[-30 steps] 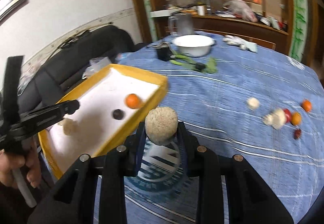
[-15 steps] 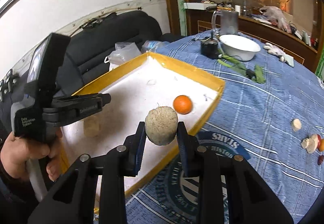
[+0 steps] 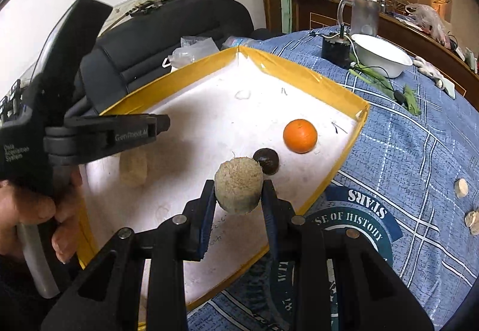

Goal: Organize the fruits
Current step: 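Carry the plum into the foam box and release it while the right tool releases the ball there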

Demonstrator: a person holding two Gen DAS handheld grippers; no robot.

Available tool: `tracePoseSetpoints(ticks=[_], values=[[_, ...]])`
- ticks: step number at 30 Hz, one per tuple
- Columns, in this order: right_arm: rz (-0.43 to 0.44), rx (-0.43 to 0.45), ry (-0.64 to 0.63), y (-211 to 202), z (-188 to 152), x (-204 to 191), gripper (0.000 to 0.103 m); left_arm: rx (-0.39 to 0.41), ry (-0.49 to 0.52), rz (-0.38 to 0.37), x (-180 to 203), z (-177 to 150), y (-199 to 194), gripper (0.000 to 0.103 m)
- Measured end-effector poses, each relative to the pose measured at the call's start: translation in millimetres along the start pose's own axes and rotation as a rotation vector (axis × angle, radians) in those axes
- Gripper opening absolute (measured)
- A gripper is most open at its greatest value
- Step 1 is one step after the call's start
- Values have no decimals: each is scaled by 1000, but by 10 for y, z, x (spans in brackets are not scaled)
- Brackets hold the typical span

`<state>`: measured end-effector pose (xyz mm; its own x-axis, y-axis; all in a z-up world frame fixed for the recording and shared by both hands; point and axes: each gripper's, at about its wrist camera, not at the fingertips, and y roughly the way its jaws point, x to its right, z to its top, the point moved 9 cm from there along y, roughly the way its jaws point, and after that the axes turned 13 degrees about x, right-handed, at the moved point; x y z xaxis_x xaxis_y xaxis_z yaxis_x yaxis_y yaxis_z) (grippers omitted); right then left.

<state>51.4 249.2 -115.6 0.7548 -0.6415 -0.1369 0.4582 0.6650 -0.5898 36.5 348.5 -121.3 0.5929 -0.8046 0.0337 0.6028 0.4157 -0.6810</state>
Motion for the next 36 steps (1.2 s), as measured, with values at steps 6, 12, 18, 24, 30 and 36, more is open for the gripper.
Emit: tracePoseSetpoints(ticks=[6,12,18,24,30,36], values=[[4,-22,-14,63,-33,-15,33,-8,-8,10,-34,-7,11,24],[8,-42,-28,103,-82,-44,33,-18,-11,14,-60,-24,17,24],[5,-46,-39,112,-89,-52,33,-24,-19,15,-88,-34,23,24],[5,-47,-44,115,-92,-54,33,-25,-30,15,-101,-34,28,24],[1,-49,-48,120,-101,-42,33,-33,-40,8,-106,-53,42,24],[4,-51,-54,105,-108,-62,33,-28,-36,6,-97,-43,31,24]])
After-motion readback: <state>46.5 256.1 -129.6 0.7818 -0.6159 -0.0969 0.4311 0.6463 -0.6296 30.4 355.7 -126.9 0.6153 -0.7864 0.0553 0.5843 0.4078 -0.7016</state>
